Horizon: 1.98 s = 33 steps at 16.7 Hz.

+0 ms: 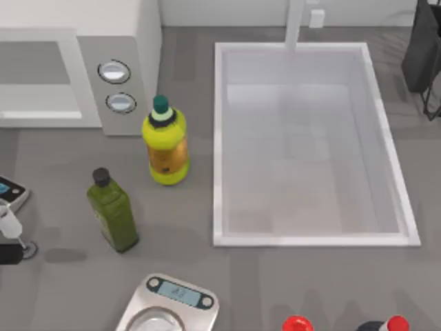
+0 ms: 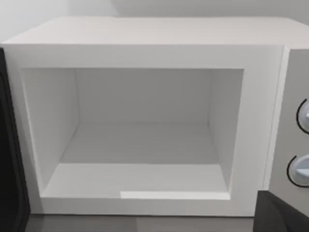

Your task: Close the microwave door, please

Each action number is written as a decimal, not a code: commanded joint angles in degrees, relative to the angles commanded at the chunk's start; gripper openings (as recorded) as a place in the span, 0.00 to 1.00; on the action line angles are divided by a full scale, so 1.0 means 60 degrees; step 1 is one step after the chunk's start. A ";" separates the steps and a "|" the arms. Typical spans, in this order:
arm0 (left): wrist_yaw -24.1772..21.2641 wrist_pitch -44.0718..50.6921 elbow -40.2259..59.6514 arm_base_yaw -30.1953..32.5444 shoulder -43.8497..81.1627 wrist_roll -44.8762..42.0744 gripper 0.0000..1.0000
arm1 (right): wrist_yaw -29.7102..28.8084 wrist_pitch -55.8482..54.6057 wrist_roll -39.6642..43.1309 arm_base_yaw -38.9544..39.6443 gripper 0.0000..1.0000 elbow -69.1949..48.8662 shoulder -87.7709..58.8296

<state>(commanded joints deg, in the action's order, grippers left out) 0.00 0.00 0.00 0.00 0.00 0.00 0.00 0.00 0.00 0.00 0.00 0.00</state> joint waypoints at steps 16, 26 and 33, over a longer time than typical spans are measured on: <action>0.3921 0.0441 0.0922 0.3921 0.0477 -0.0009 0.00 | 0.0000 0.0000 0.0000 0.0000 1.00 0.0000 0.0000; 0.2535 -0.0397 0.1329 0.2536 0.1704 -0.0020 0.00 | 0.0000 0.0000 0.0000 0.0000 1.00 0.0000 0.0000; 0.1570 -0.0944 0.0975 0.1578 0.1927 -0.0030 0.00 | 0.0000 0.0000 0.0000 0.0000 1.00 0.0000 0.0000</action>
<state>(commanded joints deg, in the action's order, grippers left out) 9.42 -5.66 5.85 9.47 11.56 -0.18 0.00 0.00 0.00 0.00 0.00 0.00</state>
